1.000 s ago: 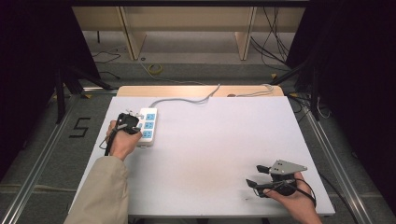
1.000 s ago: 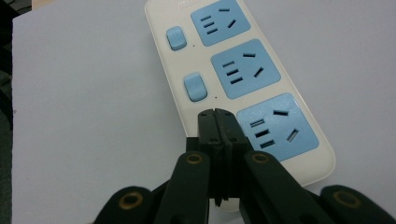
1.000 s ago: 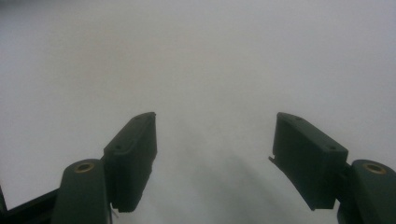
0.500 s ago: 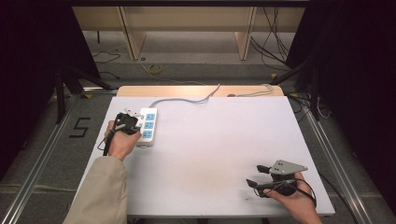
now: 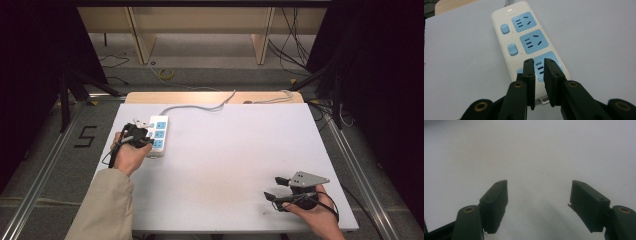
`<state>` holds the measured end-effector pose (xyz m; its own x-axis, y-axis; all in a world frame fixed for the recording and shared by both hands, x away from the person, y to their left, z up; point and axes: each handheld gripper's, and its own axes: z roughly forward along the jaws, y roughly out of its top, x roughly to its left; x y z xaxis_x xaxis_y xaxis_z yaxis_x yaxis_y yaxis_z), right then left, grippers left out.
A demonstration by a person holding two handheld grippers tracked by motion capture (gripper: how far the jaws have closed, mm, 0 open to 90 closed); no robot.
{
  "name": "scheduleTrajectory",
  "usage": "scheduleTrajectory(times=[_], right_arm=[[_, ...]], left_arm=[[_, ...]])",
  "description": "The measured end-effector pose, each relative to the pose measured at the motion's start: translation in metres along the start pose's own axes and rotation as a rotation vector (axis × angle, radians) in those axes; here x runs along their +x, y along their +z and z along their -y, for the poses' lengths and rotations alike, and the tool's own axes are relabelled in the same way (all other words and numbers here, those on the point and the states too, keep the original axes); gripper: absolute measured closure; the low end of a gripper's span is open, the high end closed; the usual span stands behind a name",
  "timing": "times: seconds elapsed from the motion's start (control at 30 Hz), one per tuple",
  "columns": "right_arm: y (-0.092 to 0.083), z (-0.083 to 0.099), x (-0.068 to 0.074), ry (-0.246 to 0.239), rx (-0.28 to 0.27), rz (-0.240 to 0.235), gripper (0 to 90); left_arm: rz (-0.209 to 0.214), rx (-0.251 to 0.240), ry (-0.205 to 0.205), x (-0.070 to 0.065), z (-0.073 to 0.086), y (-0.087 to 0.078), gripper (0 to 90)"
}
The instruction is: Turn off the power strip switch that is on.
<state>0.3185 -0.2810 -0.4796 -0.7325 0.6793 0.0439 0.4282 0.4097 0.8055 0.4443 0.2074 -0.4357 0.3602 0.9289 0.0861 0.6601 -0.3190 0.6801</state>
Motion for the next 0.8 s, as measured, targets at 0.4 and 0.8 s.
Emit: scheduleTrajectory(times=[0.4,0.8], right_arm=[[0.0,0.0,0.0,-0.001,0.003,-0.002,31.5],[0.0,0.0,0.001,-0.002,0.002,-0.002,31.4]], left_arm=[[0.07,-0.066,0.032,-0.013,0.015,-0.015,58.6],[0.145,-0.136,0.112,-0.036,0.036,-0.027,37.6]])
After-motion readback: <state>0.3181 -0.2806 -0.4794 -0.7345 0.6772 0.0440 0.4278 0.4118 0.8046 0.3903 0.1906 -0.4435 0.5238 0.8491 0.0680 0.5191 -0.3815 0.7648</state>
